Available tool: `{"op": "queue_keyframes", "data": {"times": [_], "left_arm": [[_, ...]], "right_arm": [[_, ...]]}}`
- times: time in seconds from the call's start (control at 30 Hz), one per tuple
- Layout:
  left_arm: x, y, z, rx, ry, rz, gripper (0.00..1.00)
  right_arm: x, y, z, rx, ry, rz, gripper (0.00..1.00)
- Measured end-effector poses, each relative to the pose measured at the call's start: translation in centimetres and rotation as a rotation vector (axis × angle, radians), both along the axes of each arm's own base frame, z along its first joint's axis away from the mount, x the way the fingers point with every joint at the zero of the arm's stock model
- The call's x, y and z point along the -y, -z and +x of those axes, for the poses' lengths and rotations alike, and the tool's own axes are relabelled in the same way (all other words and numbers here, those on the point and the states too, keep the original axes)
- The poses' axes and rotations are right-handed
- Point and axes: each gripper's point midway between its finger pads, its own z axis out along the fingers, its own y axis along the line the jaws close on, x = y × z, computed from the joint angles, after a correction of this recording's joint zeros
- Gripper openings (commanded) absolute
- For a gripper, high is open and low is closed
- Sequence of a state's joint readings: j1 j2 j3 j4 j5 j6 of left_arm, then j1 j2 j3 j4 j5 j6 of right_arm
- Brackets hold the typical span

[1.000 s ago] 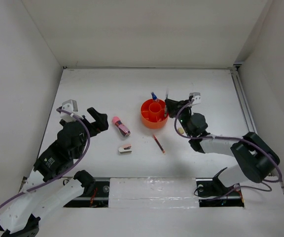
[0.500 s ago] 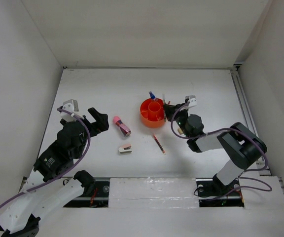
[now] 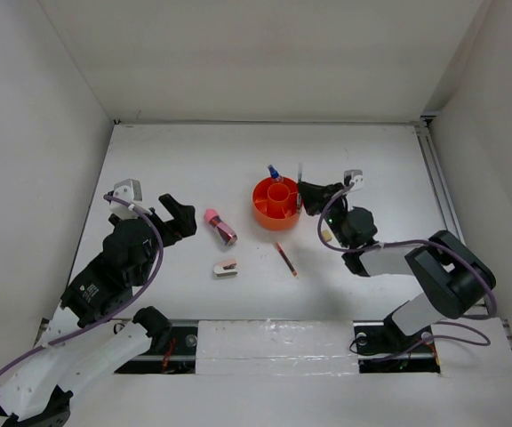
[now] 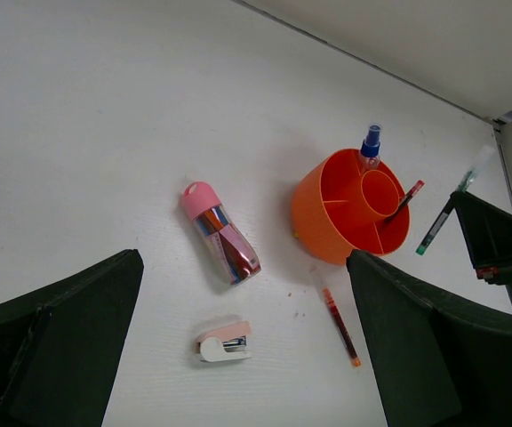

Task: Sort the stationery into containers
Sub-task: Place the pen in the storage box.

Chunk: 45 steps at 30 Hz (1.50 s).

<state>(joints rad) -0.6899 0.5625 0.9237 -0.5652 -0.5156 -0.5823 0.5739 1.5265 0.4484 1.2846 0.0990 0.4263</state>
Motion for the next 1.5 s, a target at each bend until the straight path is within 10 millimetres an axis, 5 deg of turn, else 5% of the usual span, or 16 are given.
{"op": "queue_keyframes", "data": {"times": [0.2,0.5,0.83,1.03,1.1,1.17,1.27,1.37,1.5], "left_arm": [[0.0,0.0,0.0,0.000,0.001,0.001,0.99],[0.0,0.0,0.0,-0.001,0.002,0.001,0.99],[0.1,0.0,0.0,-0.001,0.005,0.001,0.99],[0.2,0.1,-0.1,-0.003,0.012,0.001,0.99],[0.2,0.1,-0.1,-0.003,0.013,0.004,0.99],[0.2,0.1,-0.1,-0.003,0.013,0.005,0.99],[0.2,0.1,-0.1,-0.002,0.013,0.006,0.99],[0.2,0.1,-0.1,-0.002,0.014,0.006,0.99],[0.2,0.1,0.0,-0.001,0.014,0.006,0.99]], "right_arm": [[-0.5,-0.4,1.1,0.015,-0.007,-0.001,0.00],[0.0,1.4,3.7,-0.021,0.006,-0.020,0.00],[-0.9,7.0,3.8,-0.135,-0.037,-0.076,0.02],[-1.2,7.1,3.5,-0.137,-0.056,-0.071,0.42],[-1.1,6.7,3.4,-0.130,-0.059,-0.069,0.48],[-1.0,6.1,3.0,-0.122,-0.065,-0.061,0.71],[-0.9,4.9,2.5,-0.098,-0.073,-0.050,0.89],[-0.7,3.7,1.9,-0.076,-0.079,-0.038,1.00],[-0.4,-0.3,0.2,0.010,-0.091,-0.007,1.00]]}}
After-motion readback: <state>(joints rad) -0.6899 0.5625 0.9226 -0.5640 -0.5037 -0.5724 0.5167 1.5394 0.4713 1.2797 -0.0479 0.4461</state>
